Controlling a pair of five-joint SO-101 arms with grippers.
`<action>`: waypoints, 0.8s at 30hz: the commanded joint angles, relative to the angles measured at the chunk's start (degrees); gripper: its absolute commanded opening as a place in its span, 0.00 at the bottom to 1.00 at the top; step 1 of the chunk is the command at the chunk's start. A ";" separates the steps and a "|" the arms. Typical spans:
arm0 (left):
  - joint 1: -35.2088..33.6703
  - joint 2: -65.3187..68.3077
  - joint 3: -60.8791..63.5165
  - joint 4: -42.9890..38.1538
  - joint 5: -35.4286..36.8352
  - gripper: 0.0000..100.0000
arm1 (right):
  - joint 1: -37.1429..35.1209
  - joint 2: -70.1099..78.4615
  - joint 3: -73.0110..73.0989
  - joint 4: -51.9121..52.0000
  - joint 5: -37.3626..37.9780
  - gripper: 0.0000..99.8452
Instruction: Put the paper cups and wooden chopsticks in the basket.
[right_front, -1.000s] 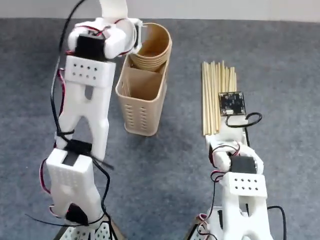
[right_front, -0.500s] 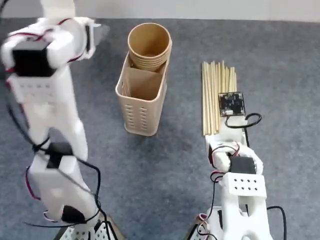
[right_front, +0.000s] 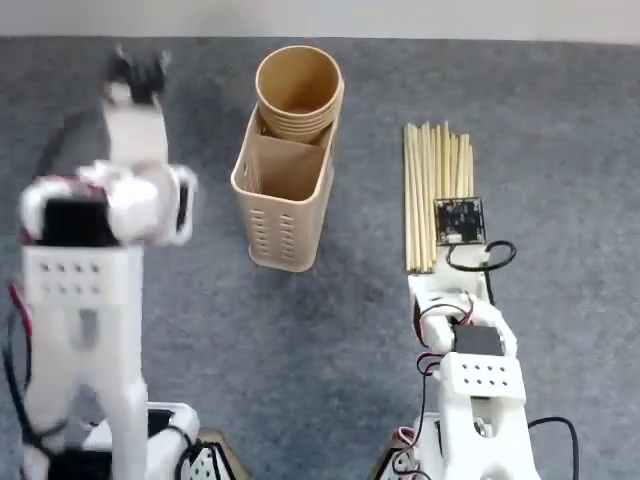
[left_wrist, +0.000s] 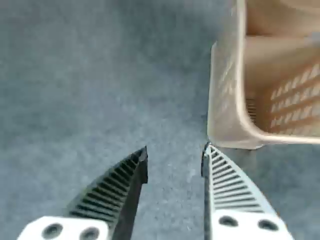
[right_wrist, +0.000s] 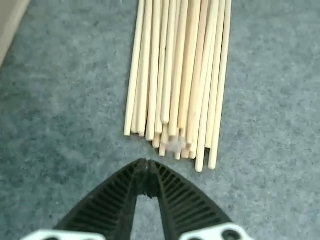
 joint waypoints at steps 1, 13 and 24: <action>-0.48 -15.43 37.23 -21.27 -0.53 0.20 | -0.40 -0.57 -2.15 -0.48 2.46 0.01; -4.53 -21.32 54.46 -37.19 -2.99 0.20 | 1.19 32.13 -40.22 12.18 7.65 0.01; -4.53 -21.41 55.08 -37.63 -2.99 0.20 | 10.07 67.38 -70.90 19.21 12.31 0.03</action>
